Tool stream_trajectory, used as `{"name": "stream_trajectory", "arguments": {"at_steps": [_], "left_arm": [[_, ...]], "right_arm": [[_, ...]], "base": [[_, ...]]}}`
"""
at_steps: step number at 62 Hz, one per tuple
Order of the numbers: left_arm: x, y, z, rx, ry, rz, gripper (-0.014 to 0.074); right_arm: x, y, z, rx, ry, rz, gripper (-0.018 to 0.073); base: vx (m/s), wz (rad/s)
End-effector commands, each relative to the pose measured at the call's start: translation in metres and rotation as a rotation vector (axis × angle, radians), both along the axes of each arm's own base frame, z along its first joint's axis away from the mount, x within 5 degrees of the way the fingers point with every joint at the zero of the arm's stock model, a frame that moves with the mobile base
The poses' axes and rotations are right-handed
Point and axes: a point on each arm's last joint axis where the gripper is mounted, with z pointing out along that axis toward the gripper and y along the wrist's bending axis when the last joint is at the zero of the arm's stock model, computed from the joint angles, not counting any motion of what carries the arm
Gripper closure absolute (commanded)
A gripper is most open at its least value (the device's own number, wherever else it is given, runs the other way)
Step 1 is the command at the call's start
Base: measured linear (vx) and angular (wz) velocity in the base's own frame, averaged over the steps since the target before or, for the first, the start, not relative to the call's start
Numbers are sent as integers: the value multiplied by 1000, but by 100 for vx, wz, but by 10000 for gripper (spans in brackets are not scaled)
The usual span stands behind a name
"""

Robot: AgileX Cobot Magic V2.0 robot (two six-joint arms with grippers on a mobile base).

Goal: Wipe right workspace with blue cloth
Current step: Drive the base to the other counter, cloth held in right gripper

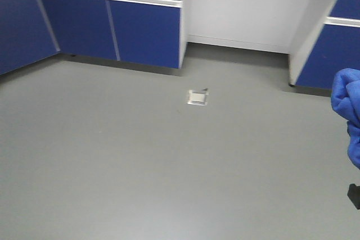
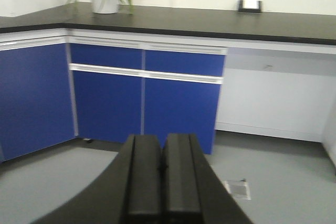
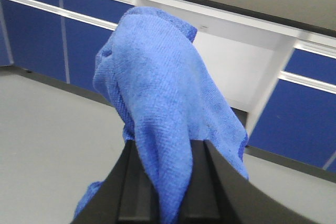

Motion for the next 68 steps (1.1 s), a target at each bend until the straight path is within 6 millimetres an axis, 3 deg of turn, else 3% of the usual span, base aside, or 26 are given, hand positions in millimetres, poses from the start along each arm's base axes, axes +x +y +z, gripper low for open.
{"name": "stream_trajectory", "arguments": {"at_steps": [1,68], "left_arm": [[0,-1,-3,-8,-63,-7,602],[0,-1,-3,-8,-62,-7,602]], "right_arm": [[2,-2,14,2,-89,-21,559],[2,-2,14,2,-89,-21,559]], "base": [[4,-53],[20,-36]]}}
